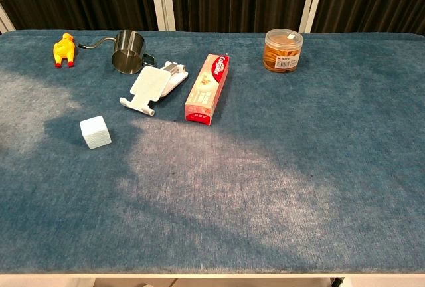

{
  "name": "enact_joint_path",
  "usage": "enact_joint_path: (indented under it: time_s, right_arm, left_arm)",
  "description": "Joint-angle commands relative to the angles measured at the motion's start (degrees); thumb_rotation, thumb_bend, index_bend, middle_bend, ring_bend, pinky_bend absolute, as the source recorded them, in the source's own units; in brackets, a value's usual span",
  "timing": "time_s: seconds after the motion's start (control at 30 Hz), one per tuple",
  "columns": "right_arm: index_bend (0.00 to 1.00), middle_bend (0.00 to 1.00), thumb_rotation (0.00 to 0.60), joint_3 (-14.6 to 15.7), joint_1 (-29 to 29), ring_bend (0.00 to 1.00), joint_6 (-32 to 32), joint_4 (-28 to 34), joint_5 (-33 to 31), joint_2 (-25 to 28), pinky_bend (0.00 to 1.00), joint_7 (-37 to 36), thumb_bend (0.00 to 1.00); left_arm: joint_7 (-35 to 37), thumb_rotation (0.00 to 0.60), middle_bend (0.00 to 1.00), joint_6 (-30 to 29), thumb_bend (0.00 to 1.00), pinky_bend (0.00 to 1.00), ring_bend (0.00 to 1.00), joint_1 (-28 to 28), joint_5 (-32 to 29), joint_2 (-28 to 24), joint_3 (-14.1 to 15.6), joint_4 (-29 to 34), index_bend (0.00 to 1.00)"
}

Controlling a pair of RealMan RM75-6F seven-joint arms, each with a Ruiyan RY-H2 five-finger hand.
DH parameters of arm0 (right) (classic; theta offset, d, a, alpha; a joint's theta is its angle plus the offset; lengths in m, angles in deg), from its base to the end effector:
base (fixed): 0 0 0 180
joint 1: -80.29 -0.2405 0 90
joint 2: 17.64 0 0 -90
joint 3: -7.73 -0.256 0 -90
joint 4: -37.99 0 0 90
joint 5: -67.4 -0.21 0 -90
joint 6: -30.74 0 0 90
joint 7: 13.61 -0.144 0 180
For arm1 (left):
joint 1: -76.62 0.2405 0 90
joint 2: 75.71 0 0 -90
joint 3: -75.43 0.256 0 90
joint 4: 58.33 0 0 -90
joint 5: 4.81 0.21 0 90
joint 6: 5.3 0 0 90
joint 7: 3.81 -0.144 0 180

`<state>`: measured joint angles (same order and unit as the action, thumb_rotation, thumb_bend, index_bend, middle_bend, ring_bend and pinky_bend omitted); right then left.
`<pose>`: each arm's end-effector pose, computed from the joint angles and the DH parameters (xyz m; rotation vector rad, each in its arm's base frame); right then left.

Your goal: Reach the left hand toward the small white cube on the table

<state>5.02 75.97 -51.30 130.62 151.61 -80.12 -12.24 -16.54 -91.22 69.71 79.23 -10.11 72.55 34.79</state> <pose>-0.3212 -0.1773 0.1624 1.3968 -0.9266 0.8170 -0.3030 0.1916 0.1532 -1.4249 -0.7469 -0.7865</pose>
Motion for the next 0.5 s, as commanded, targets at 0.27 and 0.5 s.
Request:
enact_joint_path:
  time_s: [0.27,0.5]
  right_arm:
    - [0.28,0.22,0.6,0.1,0.1,0.24,-0.1,0.1,0.3,0.1,0.21,0.1,0.39]
    - [0.28,0.22,0.6,0.1,0.0,0.24,0.2,0.1,0.0,0.2,0.21,0.1,0.39]
  left_arm:
    - [-0.6,0.6,0.14,-0.1,0.33,0.23,0.09,0.1,0.5,-0.1,0.0,0.4,0.19]
    - [-0.9,0.6,0.14,0.7,0.33,0.23,0.09,-0.1,0.4,0.3,0.2,0.3,0.19]
